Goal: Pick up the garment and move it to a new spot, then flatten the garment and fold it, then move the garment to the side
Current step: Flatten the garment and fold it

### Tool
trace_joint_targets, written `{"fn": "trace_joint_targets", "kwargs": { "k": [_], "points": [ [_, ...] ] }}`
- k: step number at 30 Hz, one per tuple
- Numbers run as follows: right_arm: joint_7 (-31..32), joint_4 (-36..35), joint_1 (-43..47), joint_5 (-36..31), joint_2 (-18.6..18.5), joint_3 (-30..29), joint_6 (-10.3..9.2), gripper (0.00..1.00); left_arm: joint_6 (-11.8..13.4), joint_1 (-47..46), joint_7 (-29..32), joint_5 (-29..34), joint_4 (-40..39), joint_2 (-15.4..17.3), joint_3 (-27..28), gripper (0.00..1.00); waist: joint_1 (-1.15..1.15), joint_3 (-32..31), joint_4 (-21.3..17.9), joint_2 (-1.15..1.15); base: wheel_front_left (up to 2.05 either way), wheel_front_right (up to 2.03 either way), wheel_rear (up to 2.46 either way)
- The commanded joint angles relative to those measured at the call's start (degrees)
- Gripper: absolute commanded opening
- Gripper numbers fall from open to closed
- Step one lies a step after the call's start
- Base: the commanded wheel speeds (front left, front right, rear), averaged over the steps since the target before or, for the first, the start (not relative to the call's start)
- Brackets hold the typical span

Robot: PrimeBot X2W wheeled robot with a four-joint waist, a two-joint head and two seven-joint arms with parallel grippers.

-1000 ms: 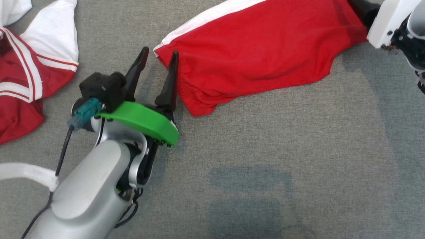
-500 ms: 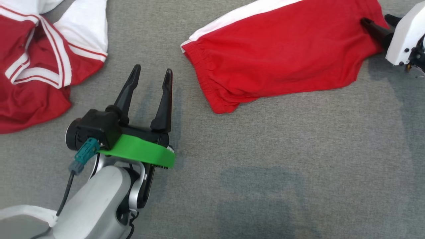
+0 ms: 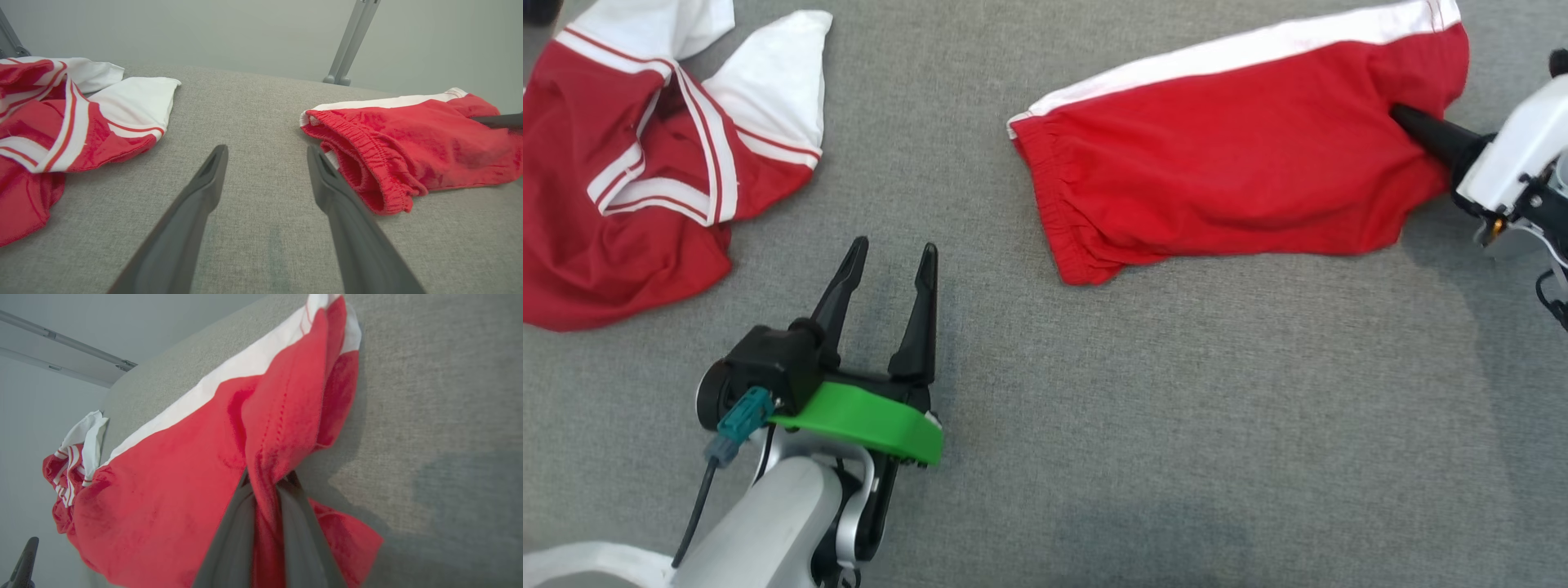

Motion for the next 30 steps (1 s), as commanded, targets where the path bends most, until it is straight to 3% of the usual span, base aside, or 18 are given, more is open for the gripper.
{"fn": "trace_joint_targets", "kwargs": {
  "k": [1,13,18,24,30],
  "points": [
    [-0.59,-0.49,2.03,1.37,-0.15,-0.93,0.02,0.00,-0.20,1.24,-0.46,0.11,0.33,0.38,0.50,1.00,0.00,-2.69,-1.63,0.43,0.00,0.00,0.00],
    [-8.27,-9.94,26.88,13.17,-1.15,-12.21,0.02,0.00,0.07,13.30,-0.42,1.12,-1.96,3.21,5.04,1.00,0.00,-11.64,-6.13,0.43,0.00,0.00,0.00],
    [-12.82,-9.46,34.91,15.27,-1.66,-17.03,0.03,0.00,-0.95,16.68,-0.43,3.27,-3.12,3.29,6.69,1.00,0.00,-12.84,-7.18,0.43,0.00,0.00,0.00],
    [-15.33,-6.02,35.48,13.92,-4.70,-20.42,0.03,0.00,-3.31,17.87,-0.43,5.11,-2.91,1.53,7.78,1.00,0.00,-13.71,-7.38,0.43,0.00,0.00,0.00],
    [-13.17,-12.08,30.03,9.93,-5.72,-17.91,0.03,0.00,-6.63,17.15,-0.44,7.70,-1.54,-0.21,7.58,1.00,0.00,-14.78,-6.24,0.43,0.00,0.00,0.00]
  ]
}}
